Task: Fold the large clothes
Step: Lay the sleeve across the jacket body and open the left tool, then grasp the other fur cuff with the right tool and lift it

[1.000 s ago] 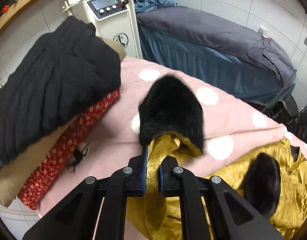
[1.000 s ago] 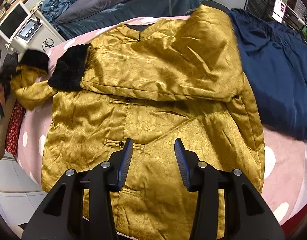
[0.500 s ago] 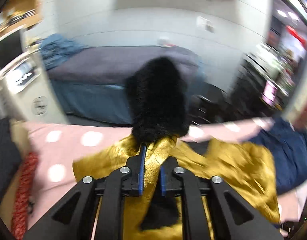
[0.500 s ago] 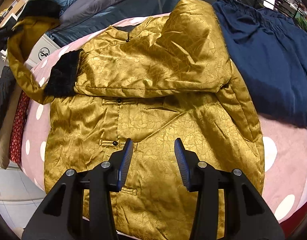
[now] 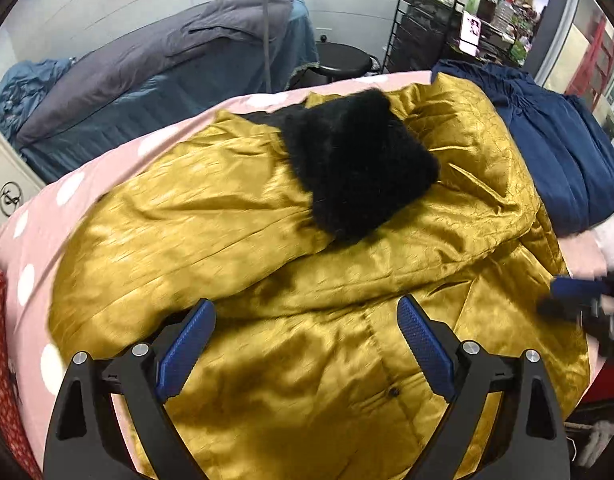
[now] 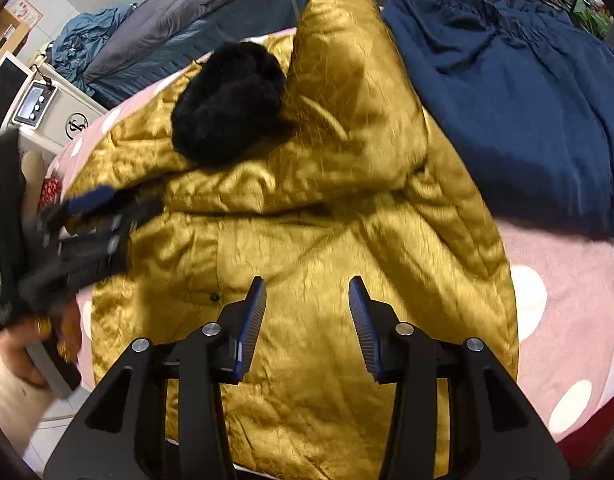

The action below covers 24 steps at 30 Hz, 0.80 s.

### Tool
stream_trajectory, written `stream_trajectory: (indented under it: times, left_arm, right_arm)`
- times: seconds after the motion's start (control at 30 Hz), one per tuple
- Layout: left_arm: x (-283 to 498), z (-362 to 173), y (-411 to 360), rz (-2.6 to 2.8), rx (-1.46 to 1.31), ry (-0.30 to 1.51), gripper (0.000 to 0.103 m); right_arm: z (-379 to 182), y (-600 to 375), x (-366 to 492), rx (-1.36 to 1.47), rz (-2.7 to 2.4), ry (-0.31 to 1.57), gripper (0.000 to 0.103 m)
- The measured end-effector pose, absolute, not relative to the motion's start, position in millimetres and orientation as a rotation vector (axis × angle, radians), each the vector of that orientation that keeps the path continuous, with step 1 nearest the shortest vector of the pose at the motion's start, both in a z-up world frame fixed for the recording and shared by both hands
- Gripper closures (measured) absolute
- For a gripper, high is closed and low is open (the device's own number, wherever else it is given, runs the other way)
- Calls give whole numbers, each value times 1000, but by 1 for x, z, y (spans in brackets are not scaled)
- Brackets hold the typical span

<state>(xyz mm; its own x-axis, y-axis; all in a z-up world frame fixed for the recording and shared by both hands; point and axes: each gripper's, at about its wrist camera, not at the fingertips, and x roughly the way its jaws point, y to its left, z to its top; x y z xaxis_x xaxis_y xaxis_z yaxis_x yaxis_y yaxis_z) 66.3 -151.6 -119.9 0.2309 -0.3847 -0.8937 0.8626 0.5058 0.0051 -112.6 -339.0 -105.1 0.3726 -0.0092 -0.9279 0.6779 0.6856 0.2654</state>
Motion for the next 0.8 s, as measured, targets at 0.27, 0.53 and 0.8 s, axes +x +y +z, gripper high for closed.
stream_trajectory:
  times: [0.27,0.53,0.8]
  left_arm:
    - [82,-112,-88,-763,627,969,12]
    - [93,-121,-20,-587,534,1077,12]
    - [114,-116,1,-504,473,1097,12]
  right_arm:
    - [-92,-381,-13,722,-352,1053,59]
    - [-120,-409,67,596,-364,1148,59]
    - [-99,-376,81,442,-287,1079,92]
